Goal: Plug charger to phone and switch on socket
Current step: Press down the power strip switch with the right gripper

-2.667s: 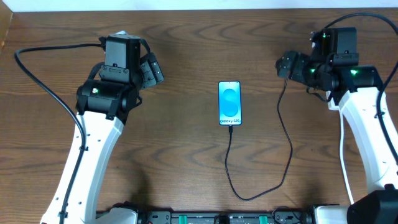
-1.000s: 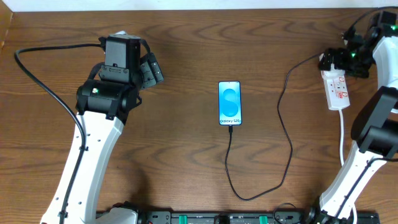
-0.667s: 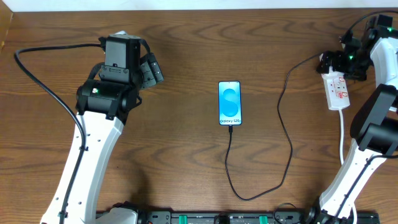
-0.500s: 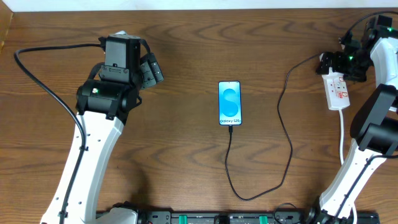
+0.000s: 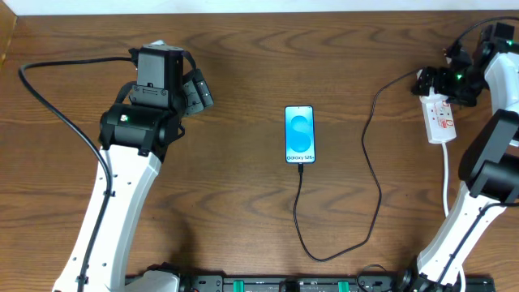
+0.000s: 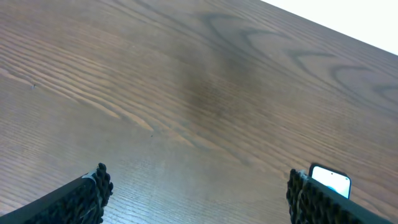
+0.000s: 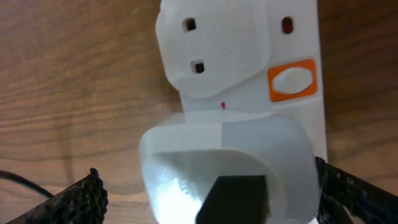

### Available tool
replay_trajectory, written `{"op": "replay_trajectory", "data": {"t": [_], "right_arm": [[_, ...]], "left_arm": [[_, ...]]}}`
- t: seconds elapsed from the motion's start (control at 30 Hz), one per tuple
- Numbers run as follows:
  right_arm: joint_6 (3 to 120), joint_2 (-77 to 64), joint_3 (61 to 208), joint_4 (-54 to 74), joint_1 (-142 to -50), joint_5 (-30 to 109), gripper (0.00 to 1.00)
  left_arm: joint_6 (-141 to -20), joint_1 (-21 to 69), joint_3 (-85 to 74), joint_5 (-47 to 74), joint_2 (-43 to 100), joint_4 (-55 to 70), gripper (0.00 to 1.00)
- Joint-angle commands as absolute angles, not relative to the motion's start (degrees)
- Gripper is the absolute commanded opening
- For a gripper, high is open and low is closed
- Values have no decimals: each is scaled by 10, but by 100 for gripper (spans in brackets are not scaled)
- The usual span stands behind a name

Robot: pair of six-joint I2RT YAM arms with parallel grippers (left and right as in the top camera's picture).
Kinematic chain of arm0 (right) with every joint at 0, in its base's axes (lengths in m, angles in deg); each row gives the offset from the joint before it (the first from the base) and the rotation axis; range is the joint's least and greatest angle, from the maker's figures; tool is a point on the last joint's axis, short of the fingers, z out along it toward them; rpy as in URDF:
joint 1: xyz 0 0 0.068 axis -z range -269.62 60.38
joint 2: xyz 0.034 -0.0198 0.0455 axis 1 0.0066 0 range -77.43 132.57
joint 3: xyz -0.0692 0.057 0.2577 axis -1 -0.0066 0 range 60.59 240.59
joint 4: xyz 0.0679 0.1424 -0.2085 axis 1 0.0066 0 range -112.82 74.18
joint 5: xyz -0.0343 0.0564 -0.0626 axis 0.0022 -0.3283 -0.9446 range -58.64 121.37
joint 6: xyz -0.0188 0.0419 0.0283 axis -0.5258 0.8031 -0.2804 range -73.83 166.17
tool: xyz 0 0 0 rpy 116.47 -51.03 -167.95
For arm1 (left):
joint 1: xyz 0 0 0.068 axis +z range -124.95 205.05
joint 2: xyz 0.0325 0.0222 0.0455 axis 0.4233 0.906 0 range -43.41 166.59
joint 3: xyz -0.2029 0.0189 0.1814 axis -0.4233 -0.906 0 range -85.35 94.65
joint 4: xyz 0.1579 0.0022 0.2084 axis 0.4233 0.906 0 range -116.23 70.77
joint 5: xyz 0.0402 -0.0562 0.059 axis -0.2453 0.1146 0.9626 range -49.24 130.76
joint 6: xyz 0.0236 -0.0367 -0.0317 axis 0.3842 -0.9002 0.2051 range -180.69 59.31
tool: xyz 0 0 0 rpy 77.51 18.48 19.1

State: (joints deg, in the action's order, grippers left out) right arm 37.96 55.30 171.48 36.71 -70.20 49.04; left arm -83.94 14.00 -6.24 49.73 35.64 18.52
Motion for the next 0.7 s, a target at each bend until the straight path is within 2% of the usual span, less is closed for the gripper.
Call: {"op": "replay_trajectory", "data": {"t": [0.0, 0.67], "right_arm": [[376, 561, 1683, 378, -709, 545, 99], [375, 561, 1667, 389, -710, 653, 99]], "left_arm": [[-832, 140, -56, 505, 356, 185, 92], [-832, 140, -56, 505, 356, 185, 92]]}}
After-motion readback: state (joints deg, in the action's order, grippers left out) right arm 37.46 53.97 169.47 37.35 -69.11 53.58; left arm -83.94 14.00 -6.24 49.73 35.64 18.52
